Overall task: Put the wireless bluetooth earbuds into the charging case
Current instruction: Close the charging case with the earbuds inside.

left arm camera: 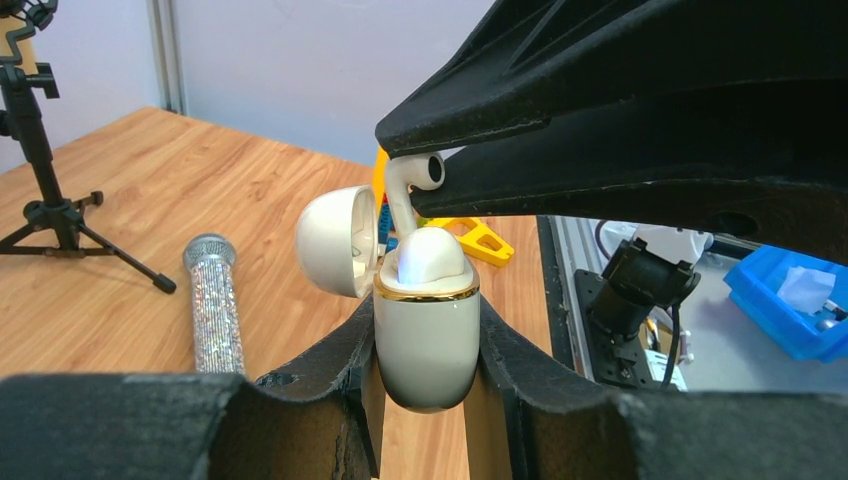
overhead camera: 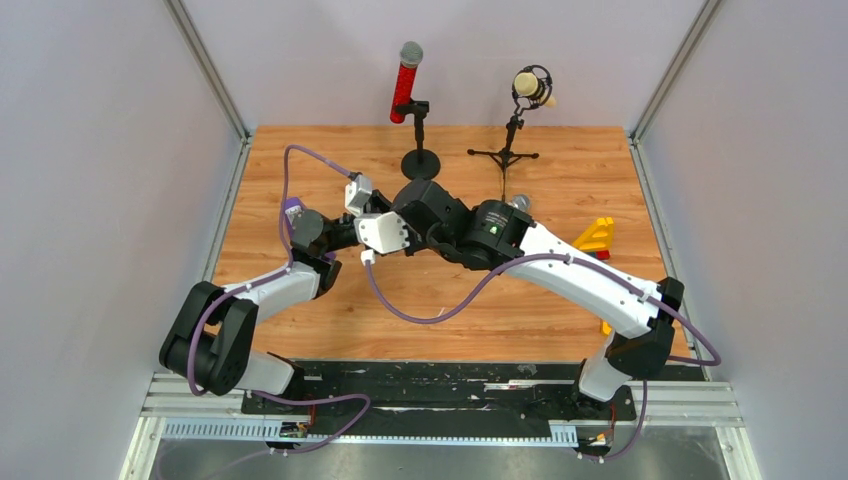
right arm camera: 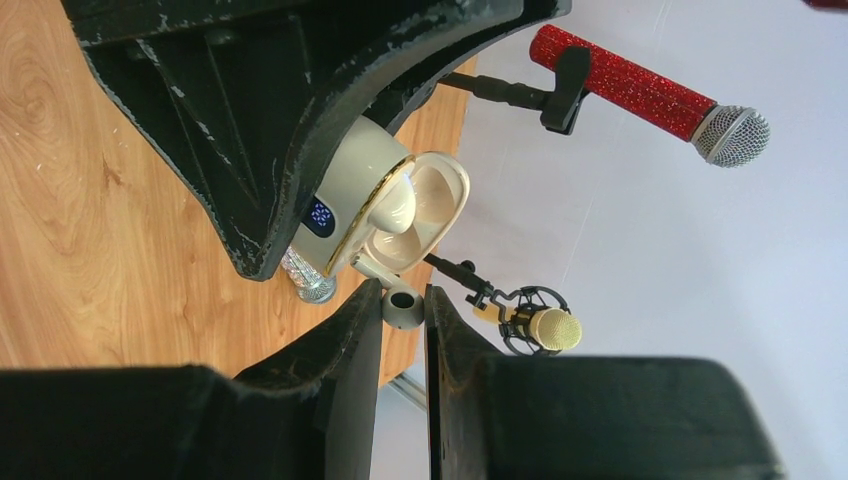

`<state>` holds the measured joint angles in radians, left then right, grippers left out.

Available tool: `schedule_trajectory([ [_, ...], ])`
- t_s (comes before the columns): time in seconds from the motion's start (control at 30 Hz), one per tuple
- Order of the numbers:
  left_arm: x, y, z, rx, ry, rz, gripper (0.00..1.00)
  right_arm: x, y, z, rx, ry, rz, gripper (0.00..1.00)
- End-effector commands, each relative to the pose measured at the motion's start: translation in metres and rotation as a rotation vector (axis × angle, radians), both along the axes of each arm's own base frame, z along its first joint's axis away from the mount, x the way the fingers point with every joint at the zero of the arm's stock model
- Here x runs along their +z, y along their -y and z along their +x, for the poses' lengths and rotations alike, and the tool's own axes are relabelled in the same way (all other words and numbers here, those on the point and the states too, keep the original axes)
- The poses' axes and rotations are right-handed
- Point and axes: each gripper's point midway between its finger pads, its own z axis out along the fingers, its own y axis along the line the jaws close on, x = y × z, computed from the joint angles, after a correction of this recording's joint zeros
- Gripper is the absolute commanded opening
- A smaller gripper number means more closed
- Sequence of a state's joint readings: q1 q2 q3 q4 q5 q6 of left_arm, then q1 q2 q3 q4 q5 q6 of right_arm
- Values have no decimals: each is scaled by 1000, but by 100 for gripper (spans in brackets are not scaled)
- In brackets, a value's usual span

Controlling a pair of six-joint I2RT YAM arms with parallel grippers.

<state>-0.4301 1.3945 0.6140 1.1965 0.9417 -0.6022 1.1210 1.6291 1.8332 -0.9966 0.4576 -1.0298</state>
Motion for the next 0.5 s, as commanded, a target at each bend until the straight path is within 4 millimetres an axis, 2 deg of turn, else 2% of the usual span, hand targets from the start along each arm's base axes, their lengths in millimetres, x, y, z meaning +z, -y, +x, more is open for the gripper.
schedule_trajectory([
  [0.0, 31, -5, -4, 18, 98, -57, 4, 2, -10, -9, 32, 3, 19, 6],
  [0.47, 33, -7, -3, 28, 99, -61, 4, 0, -9, -14, 42, 7, 3, 6],
])
